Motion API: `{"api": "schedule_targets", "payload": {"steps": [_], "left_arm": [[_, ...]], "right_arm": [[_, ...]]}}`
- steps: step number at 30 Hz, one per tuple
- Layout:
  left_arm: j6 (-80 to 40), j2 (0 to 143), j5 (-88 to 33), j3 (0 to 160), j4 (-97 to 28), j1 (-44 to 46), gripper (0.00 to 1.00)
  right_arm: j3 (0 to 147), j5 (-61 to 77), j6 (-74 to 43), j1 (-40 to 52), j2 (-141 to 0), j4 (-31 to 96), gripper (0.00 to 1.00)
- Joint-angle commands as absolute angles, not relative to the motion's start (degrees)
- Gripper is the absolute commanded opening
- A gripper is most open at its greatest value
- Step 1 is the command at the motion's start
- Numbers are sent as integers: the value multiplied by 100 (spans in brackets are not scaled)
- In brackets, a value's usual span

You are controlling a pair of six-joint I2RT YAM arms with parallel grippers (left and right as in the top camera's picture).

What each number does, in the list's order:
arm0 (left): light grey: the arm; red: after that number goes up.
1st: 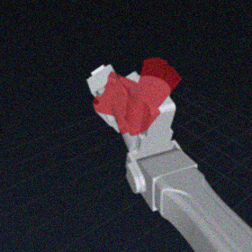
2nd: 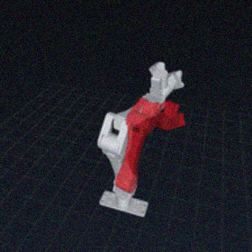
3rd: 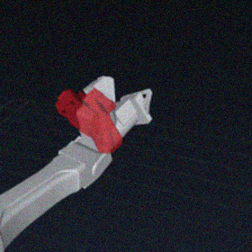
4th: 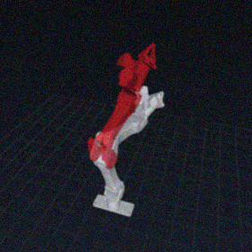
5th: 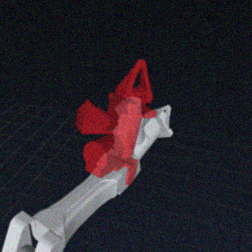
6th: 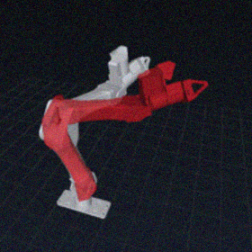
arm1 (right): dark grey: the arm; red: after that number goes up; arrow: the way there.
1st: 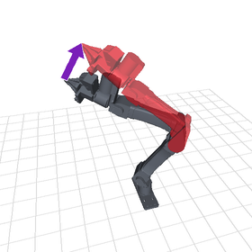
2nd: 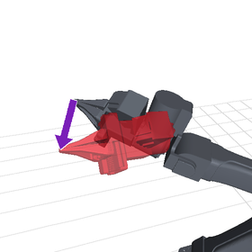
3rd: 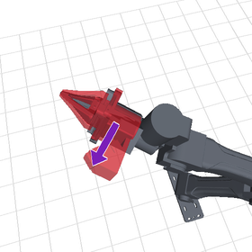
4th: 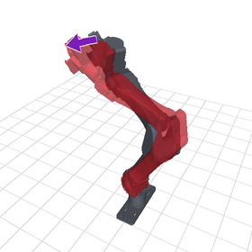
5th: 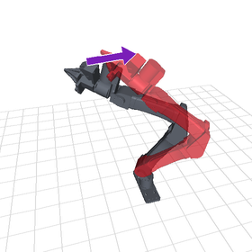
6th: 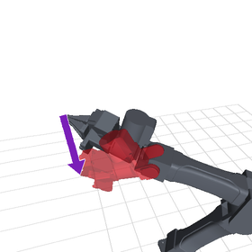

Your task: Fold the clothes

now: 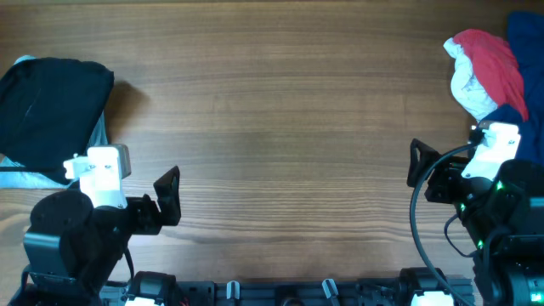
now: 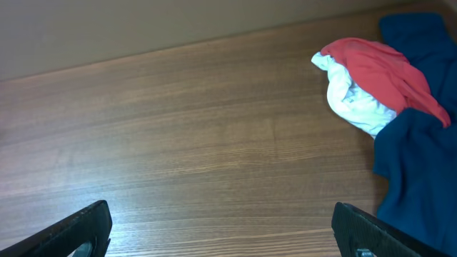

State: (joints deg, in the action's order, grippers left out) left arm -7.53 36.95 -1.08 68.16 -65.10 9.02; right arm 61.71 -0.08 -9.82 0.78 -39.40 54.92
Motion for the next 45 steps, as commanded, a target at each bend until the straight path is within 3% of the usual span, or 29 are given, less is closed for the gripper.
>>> {"api": "schedule_targets", "payload": {"steps": [1,12,18,21,23,29,36,38,45], "left_arm": [[-639,3671,-54,6770,-6713,932,100],[-639,3671,-54,6770,-6799,932,100],[-639,3671,-54,6770,-6801,932,100],[-639,3671,-54,6770,-6801,932,100],[-639,3671,-54,6770,-6801,932,100],[-639,3671,-54,6770,-6801,932,100],[-639,3671,-54,6770,-6799,932,100],[-639,3671,-54,6770,-6799,932,100],[-639,3671,-54,6770,-6799,932,100]], "right_arm": [[6224,-108,-1066,80,-4018,5494,99],[6213,-108,-1063,80,-3979,5502,100],[5627,-126,-1046,80,-3009,5411,99],[4674,316,-447,80,-2252,4471,99],[3559,864,-110,86,-1496,3116,99],[1671,1007,-78,331,-23,692,100],[268,1090,403,360,-19,-620,100],[32,1282,408,357,-16,-51,99],[30,1253,445,357,-27,-102,99]]}}
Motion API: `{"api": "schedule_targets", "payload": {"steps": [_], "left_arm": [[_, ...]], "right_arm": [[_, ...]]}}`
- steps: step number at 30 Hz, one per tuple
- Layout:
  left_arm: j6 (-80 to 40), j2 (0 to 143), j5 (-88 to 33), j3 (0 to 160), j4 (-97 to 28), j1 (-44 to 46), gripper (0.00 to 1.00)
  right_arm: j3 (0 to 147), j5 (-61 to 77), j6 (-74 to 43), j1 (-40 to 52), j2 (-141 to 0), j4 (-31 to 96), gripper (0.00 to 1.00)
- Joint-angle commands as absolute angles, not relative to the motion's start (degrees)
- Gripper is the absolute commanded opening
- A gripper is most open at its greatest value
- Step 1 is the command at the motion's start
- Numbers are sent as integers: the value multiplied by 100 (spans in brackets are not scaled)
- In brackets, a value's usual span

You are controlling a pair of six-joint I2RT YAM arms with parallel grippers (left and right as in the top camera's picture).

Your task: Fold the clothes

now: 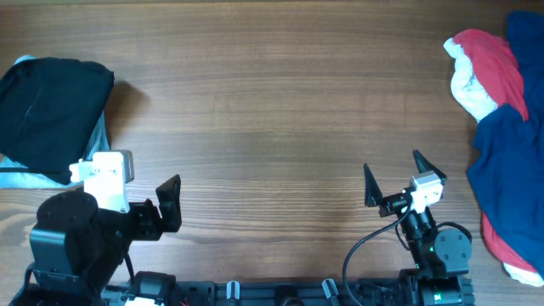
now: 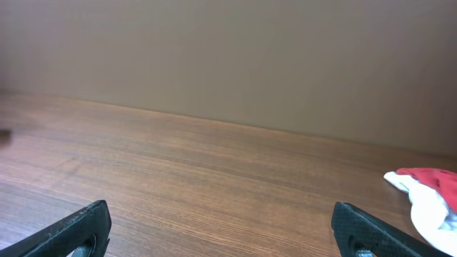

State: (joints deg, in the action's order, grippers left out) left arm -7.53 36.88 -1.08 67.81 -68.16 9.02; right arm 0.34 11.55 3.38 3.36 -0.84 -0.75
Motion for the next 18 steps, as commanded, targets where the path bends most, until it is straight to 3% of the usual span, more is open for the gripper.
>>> {"api": "schedule_targets", "payload": {"steps": [1,18], "left_arm": [[-639,3671,-54,6770,-6799,932,100],[-639,3557,-54,6764,-6803,814,100]], "right_arm": [[32,1253,443,357,-27,-102,99],[30,1253,440,357,-27,-102,99]]}}
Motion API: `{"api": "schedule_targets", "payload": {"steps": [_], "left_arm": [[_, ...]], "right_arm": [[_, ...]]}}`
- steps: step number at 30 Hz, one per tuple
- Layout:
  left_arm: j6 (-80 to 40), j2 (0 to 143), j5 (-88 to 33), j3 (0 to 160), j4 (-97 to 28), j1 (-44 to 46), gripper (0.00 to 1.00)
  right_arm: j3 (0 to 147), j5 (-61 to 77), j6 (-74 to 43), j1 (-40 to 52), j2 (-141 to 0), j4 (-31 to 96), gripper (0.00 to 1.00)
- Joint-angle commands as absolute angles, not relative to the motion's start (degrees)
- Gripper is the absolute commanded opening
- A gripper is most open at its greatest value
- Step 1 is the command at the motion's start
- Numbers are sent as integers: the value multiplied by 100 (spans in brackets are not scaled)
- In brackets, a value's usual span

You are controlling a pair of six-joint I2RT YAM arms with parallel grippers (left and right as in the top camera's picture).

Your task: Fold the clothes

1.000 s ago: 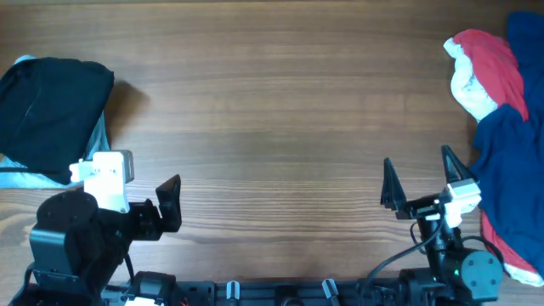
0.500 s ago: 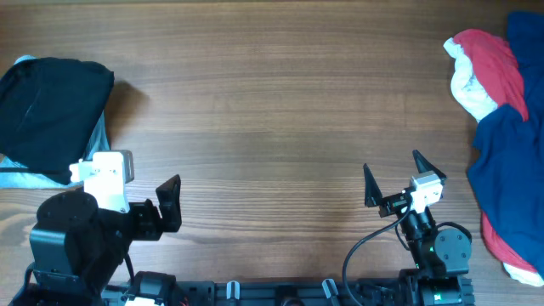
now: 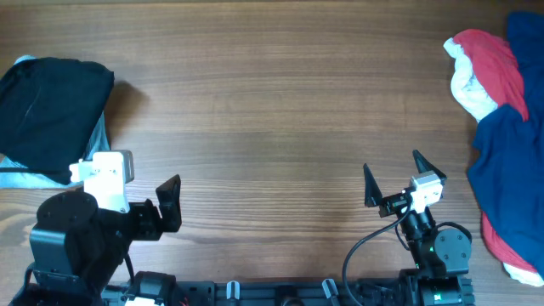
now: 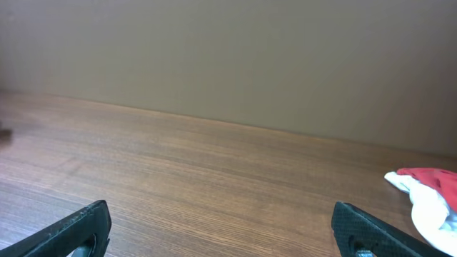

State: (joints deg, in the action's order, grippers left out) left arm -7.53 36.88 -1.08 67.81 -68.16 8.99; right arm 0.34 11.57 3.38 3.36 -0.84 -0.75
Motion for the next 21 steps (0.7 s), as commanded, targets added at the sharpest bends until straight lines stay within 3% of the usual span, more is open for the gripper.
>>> {"api": "schedule_targets", "payload": {"steps": [1,5,14,21], "left_arm": [[-613,3448,49,6726,-6834,672,100],[-642,2606,110,5843,-6659,139,100],[-685,545,-390,2132,-4145,126,100],[-615,45,-493,484,-810,126,100]], "right_arm": [[32,1253,443,357,-27,-102,99],[30,1253,440,357,-27,-102,99],[32,1253,443,357,-27,-102,100],[30,1253,440,357,-27,-102,100]]}}
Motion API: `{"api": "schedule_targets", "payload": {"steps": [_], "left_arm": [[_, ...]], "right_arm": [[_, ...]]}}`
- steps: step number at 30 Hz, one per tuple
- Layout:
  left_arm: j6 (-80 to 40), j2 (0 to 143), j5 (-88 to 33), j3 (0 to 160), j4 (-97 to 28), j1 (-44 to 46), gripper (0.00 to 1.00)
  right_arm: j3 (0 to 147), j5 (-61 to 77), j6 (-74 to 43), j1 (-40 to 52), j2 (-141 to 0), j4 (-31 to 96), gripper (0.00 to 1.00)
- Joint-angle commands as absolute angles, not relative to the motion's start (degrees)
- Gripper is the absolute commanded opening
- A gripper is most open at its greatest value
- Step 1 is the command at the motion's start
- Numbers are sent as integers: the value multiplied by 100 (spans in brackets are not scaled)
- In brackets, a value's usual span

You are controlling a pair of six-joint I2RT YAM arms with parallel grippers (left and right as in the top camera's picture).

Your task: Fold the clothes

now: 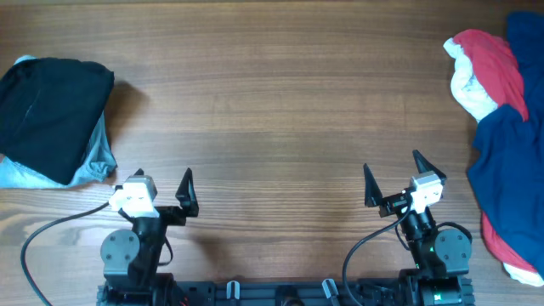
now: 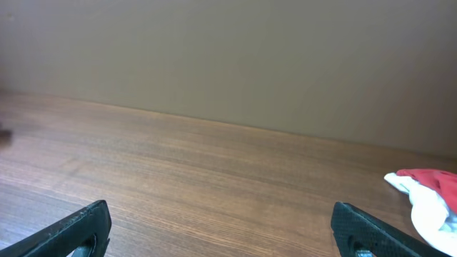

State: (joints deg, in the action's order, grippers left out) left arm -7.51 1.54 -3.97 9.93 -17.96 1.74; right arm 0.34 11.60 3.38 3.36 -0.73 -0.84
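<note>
A folded black garment (image 1: 51, 106) lies at the far left on top of a light blue one (image 1: 95, 161). At the far right is a heap: a red and white garment (image 1: 480, 68) (image 2: 428, 193), a dark blue one (image 1: 506, 161) and more red cloth (image 1: 501, 246). My left gripper (image 1: 161, 180) is open at the table's front left, holding nothing. My right gripper (image 1: 395, 174) (image 2: 221, 232) is open at the front right, its fingers (image 2: 78, 228) wide apart over bare wood. Neither gripper touches any cloth.
The wooden table (image 1: 272, 102) stretches between the two piles. Both arm bases stand at the front edge, with a black cable (image 1: 51, 229) looping by the left one. A plain wall (image 2: 228, 57) rises behind the table's far edge.
My left arm, which stood raised at the front left, now sits folded low at the front edge with its gripper pointing away from it. The right arm and the clothes have not moved.
At first my right gripper was open at the far right beside the blue cloth, and my left arm stood raised near the black garment. Then the right arm was folded at the front edge. Now the left arm is folded there too.
</note>
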Motion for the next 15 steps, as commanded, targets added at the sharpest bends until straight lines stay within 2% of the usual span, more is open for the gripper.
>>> {"api": "schedule_targets", "payload": {"steps": [1,2,15], "left_arm": [[-615,27,-528,294,-410,126,100],[-615,16,-668,86,-97,126,100],[-642,30,-829,34,-362,126,100]], "right_arm": [[32,1253,440,357,-27,-102,100],[32,1253,440,357,-27,-102,99],[32,1253,443,357,-27,-102,100]]}}
